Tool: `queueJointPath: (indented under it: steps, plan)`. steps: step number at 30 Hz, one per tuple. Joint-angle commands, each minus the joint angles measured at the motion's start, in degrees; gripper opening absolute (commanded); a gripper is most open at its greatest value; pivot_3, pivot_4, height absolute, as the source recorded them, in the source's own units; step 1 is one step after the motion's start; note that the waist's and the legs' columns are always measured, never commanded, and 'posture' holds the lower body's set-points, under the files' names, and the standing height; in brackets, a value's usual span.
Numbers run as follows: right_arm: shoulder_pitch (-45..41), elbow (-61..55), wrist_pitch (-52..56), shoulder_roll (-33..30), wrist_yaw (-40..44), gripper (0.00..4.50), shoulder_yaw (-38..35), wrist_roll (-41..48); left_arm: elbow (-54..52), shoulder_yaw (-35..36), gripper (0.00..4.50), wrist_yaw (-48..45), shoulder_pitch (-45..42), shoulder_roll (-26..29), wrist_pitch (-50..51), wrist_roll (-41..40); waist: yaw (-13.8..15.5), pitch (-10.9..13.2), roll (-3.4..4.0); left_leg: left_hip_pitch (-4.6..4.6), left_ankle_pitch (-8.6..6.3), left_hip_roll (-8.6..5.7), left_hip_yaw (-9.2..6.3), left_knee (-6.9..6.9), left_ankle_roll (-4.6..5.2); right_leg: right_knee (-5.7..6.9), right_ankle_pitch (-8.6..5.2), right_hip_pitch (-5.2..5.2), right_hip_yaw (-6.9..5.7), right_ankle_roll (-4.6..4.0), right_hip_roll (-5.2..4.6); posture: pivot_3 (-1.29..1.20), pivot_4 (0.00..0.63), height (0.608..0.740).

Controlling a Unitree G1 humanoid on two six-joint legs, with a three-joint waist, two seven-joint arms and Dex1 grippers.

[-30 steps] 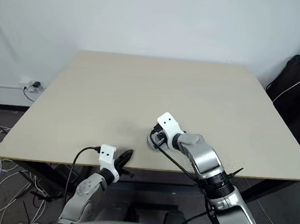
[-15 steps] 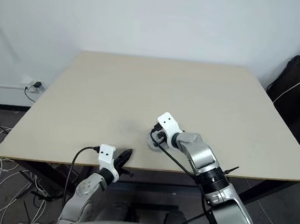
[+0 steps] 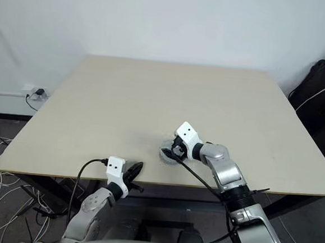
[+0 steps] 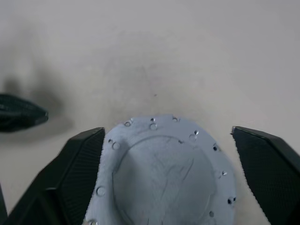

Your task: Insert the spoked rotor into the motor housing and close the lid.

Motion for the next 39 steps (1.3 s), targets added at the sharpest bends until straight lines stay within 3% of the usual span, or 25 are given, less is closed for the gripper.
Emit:
queueJointPath:
  steps: [1, 12, 17, 18, 39]
  plan:
    - [-1.9, 1.8, -3.0, -0.3, 3.2, 4.49, -1.4, 0.7, -2.8, 0.8, 0.00, 0.2, -0.5, 0.3, -1.1, -0.3, 0.0, 0.0, 0.00, 0.00, 0.00, 0.00, 0.00, 0.00, 0.00, 0.00, 0.00, 0.00, 0.00, 0.00, 0.00, 0.00, 0.000, 0.740]
    - [-3.2, 9.0, -4.1, 1.3, 5.4, 4.49, -2.9, 0.9, -4.0, 1.1, 0.00, 0.6, 0.4, 0.3, -0.9, -0.3, 0.1, 0.0, 0.01, 0.01, 0.00, 0.00, -0.01, 0.00, 0.00, 0.01, 0.01, -0.01, 0.03, -0.01, -0.03, 0.00, 0.000, 0.740]
    - [-3.5, 9.4, -3.1, 2.3, 5.2, 3.25, -4.8, 1.8, -4.3, 1.2, 0.00, 0.8, 0.5, 0.2, -0.8, -0.5, 0.2, 0.0, 0.01, 0.01, 0.00, 0.00, -0.01, 0.00, -0.01, 0.02, 0.01, -0.01, 0.03, -0.01, -0.04, 0.00, 0.000, 0.740]
    - [-3.3, 8.9, -2.7, 2.6, 5.2, 3.22, -5.4, 2.3, -4.4, 1.2, 0.00, 0.9, 0.6, 0.2, -0.7, -0.5, 0.2, 0.0, 0.01, 0.01, 0.00, 0.00, -0.01, 0.00, -0.01, 0.02, 0.01, -0.01, 0.03, -0.01, -0.05, 0.00, 0.000, 0.740]
    - [-1.3, 7.4, -0.8, 5.4, -1.8, 3.22, -4.1, -2.4, -4.2, 0.7, 0.00, 1.1, 0.5, 0.0, -0.6, -0.2, -0.1, 0.0, 0.05, 0.04, 0.00, 0.00, 0.00, 0.00, -0.01, 0.07, 0.01, -0.02, 0.06, -0.01, -0.06, 0.00, 0.000, 0.740]
